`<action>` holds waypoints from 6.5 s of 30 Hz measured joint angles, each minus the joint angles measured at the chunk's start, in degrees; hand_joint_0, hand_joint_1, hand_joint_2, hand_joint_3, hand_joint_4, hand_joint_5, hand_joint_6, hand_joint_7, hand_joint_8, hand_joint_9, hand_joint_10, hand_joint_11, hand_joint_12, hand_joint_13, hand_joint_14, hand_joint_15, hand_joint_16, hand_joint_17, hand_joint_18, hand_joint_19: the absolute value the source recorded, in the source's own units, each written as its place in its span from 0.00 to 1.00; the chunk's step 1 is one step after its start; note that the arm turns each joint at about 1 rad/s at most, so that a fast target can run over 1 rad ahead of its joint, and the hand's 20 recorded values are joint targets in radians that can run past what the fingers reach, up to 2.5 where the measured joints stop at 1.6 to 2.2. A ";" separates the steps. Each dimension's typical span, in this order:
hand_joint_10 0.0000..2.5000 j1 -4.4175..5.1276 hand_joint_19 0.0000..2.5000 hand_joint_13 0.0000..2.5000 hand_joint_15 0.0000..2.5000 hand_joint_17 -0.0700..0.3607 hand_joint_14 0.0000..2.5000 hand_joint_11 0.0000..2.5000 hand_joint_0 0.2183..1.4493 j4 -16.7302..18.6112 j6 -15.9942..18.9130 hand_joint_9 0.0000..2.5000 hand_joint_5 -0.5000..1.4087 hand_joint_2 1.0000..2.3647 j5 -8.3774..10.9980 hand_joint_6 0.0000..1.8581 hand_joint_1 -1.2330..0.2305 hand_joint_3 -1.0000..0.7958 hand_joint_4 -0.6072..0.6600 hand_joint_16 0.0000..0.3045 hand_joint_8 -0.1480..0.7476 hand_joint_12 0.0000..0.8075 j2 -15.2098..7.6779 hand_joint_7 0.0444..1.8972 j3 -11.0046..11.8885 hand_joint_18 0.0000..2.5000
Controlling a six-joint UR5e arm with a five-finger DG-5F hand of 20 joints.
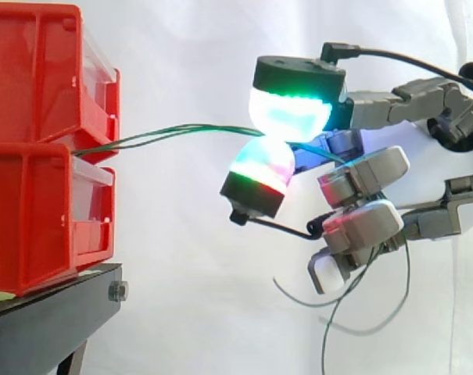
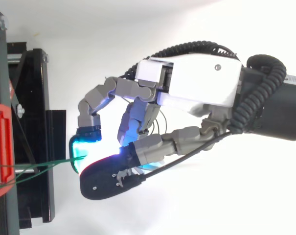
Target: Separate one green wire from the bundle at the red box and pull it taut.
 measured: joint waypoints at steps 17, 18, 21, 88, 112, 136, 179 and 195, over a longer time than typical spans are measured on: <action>0.05 -0.55 0.29 0.53 0.46 0.45 0.01 0.69 0.29 -0.71 -1.42 0.58 0.18 0.00 -0.03 0.49 0.54 0.30 0.56 0.18 0.46 0.40 1.12 0.51 0.41 0.30; 0.04 -0.58 0.29 0.53 0.46 0.44 0.01 0.68 0.31 -0.77 -1.57 0.58 0.18 0.01 -0.02 0.49 0.53 0.32 0.56 0.18 0.45 0.40 1.19 0.51 0.48 0.30; 0.04 -0.66 0.29 0.53 0.46 0.45 0.01 0.70 0.31 -1.15 -2.40 0.58 0.18 0.01 0.01 0.49 0.47 0.40 0.56 0.18 0.45 0.40 1.55 0.52 0.70 0.30; 0.02 -0.68 0.28 0.50 0.46 0.43 0.01 0.69 0.39 -1.54 -4.60 0.56 0.18 0.01 0.05 0.50 0.28 0.32 0.49 0.17 0.43 0.38 1.75 0.48 -0.14 0.29; 0.02 -0.66 0.29 0.51 0.45 0.43 0.01 0.69 0.34 -1.49 -4.55 0.56 0.18 0.02 0.06 0.49 0.35 0.42 0.53 0.17 0.45 0.40 1.76 0.52 -0.18 0.29; 0.07 -0.75 0.27 0.47 0.41 0.45 0.01 0.63 0.22 -1.58 -4.08 0.54 0.18 0.00 -0.21 0.50 0.32 0.28 0.55 0.18 0.48 0.45 1.77 0.45 -0.15 0.29; 0.00 -0.67 0.28 0.47 0.42 0.43 0.01 0.67 0.36 -1.47 -4.56 0.54 0.17 0.00 0.06 0.50 0.33 0.28 0.54 0.17 0.44 0.40 1.77 0.46 -0.15 0.28; 0.02 -0.75 0.28 0.48 0.42 0.46 0.01 0.65 0.23 -1.10 -4.50 0.55 0.18 0.00 0.05 0.49 0.47 0.28 0.56 0.19 0.48 0.45 1.77 0.47 -0.15 0.30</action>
